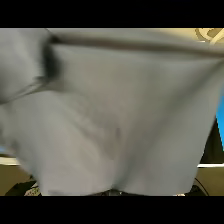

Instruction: Fold the shirts.

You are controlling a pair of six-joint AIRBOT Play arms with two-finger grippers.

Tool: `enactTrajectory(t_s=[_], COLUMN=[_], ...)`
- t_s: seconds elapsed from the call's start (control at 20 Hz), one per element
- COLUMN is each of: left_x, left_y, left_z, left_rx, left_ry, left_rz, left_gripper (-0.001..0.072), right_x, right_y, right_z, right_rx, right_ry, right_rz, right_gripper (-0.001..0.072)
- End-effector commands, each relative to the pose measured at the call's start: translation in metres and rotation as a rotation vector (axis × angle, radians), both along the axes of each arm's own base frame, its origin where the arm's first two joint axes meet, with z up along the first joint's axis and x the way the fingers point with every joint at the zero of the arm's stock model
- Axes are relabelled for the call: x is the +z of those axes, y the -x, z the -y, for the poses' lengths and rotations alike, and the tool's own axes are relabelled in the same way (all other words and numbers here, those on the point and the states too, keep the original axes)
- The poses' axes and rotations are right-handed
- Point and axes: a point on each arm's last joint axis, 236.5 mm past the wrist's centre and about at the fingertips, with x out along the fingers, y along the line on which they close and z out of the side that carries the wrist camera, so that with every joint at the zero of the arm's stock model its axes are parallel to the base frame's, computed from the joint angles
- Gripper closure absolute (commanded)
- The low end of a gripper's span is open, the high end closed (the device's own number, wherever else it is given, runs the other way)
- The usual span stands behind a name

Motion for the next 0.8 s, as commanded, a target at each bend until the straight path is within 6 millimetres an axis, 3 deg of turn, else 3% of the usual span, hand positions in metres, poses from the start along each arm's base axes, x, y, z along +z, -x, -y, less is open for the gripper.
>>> enactTrajectory(t_s=[0.0, 0.15, 0.2, 0.35, 0.45, 0.55, 0.65, 0.75], left_x=[-0.142, -0.265, -0.297, -0.377, -0.409, -0.419, -0.409, -0.387], left_y=[-0.07, -0.11, -0.121, -0.151, -0.169, -0.191, -0.219, -0.247], left_z=[-0.008, -0.001, 0.002, 0.008, 0.006, 0.0, -0.009, -0.021], left_rx=[-0.044, -0.073, -0.072, -0.071, -0.048, -0.009, 0.038, 0.119], left_ry=[-0.003, 0.035, 0.047, 0.069, 0.084, 0.103, 0.118, 0.187], left_rz=[-0.376, -0.619, -0.666, -0.777, -0.793, -0.742, -0.62, -0.474], left_gripper=[0.0683, 0.0684, 0.0684, 0.0683, 0.0683, 0.0683, 0.0682, 0.0682], right_x=[-0.125, -0.233, -0.262, -0.323, -0.332, -0.319, -0.292, -0.269], right_y=[-0.05, -0.082, -0.092, -0.137, -0.173, -0.211, -0.245, -0.265], right_z=[0.005, 0.008, 0.01, 0.019, 0.027, 0.038, 0.049, 0.054], right_rx=[0.026, 0.022, 0.016, -0.047, -0.149, -0.207, -0.232, -0.248], right_ry=[-0.044, -0.097, -0.106, -0.137, -0.193, -0.219, -0.217, -0.238], right_rz=[-0.375, -0.622, -0.667, -0.657, -0.545, -0.372, -0.187, -0.054], right_gripper=[0.0689, 0.0689, 0.0688, 0.0688, 0.0687, 0.0687, 0.0687, 0.0687])
